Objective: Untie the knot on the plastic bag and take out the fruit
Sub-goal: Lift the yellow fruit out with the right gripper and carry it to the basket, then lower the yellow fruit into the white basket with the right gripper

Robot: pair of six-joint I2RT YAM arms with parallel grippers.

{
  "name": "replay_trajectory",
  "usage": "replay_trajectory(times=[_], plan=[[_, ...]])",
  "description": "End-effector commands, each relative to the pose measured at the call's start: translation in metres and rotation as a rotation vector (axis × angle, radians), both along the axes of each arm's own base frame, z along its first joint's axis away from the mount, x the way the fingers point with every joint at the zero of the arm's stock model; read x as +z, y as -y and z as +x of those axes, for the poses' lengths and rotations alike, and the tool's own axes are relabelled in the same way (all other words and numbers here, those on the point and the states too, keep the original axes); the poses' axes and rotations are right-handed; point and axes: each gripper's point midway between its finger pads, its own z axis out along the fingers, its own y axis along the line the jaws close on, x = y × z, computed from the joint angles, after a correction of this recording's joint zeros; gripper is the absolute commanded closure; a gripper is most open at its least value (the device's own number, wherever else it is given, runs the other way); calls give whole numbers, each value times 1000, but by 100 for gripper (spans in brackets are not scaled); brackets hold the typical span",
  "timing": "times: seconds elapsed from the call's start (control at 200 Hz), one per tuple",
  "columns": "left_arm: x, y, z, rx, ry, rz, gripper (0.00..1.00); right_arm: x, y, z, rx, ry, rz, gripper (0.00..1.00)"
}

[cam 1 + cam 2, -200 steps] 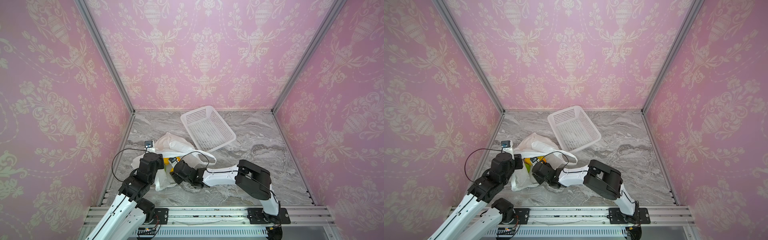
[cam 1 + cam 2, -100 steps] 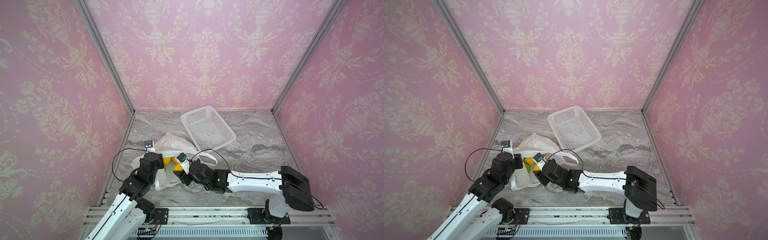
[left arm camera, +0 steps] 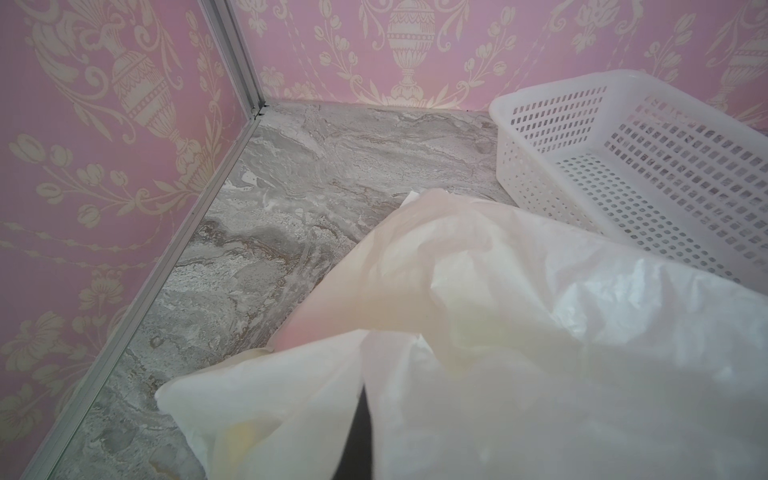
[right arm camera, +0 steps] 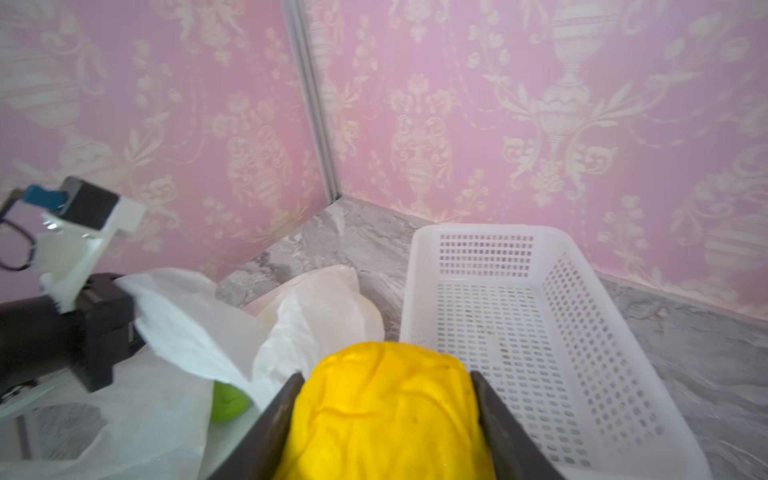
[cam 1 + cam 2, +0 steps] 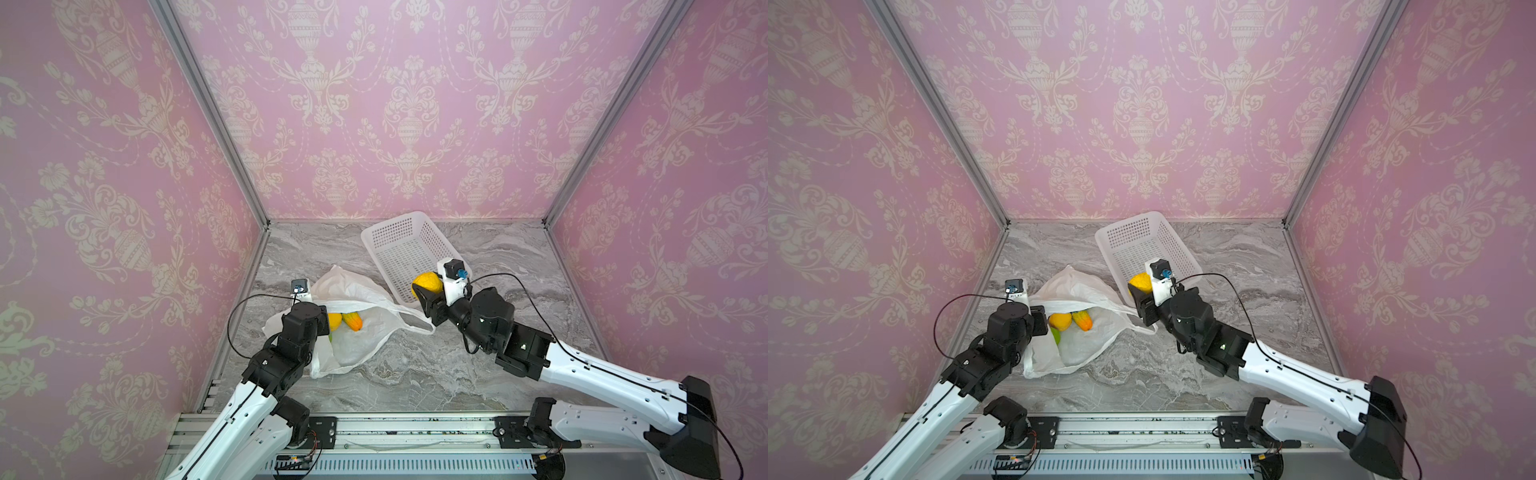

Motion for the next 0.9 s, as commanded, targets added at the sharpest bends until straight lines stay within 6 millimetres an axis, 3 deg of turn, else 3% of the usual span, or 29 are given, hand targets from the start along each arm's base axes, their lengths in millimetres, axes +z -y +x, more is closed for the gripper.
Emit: replay_trajectory(times=[0.0,0.115,0.255,0.275,0.415,0.5,0.635,0.771,0.896], plan=[[2,-7,-2,23,12,15,100,-33,35,36,-108,-137,37,79],[3,-7,-3,23,16,14,100,-72,47,88,-163,-317,35,85],[0,-6,-6,15,15,0,100,-123,42,140,-216,-450,-110,87],[1,-6,-6,14,19,-2,100,-117,39,151,-222,-437,-115,87],[9,-5,-5,7,43,-4,100,-156,37,191,-263,-534,-216,90],[11,-7,-3,15,31,13,100,-178,36,204,-270,-603,-270,92],[11,-7,-2,13,30,20,100,-203,48,203,-325,-650,-344,90],[8,-9,-3,26,30,23,100,-224,68,183,-375,-678,-391,89],[13,-5,-1,6,39,17,100,-225,80,160,-386,-674,-362,88]])
